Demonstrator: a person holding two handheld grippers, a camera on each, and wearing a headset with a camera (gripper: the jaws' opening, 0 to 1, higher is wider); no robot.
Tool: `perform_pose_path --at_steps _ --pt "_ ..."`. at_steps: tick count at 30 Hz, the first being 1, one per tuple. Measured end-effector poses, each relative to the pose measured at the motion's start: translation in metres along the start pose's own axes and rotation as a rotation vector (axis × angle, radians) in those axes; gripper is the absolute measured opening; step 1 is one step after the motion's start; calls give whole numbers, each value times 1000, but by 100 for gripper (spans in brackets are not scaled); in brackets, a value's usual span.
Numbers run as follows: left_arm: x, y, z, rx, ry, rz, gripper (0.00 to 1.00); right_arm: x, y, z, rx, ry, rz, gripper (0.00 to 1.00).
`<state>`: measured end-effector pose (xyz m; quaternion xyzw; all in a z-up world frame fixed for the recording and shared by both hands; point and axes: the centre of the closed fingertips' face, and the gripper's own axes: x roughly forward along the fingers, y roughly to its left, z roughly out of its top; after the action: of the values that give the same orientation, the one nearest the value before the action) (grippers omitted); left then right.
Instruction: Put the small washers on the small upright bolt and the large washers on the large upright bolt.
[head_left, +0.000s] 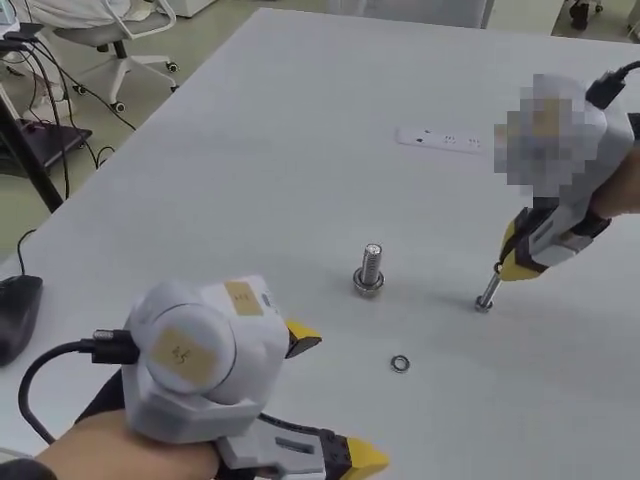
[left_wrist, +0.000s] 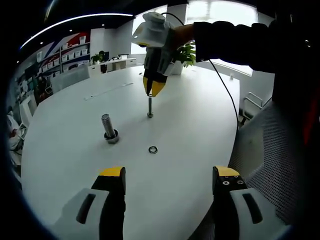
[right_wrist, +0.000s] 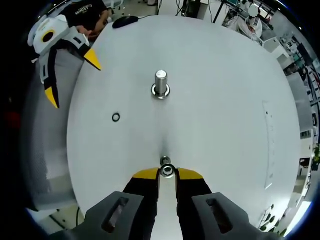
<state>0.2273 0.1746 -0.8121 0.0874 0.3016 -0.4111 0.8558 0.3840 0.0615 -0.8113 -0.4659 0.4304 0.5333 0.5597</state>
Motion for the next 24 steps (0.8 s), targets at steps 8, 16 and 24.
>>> perform_pose_path --at_steps 8,16,24 --pt "0 -1 0 -6 1 -2 70 2 1 1 -1 6 10 14" --pt "-1 0 0 -6 5 -2 70 6 2 0 1 12 19 14" --pt "-2 1 -1 -10 8 -1 70 16 3 -2 11 18 32 14"
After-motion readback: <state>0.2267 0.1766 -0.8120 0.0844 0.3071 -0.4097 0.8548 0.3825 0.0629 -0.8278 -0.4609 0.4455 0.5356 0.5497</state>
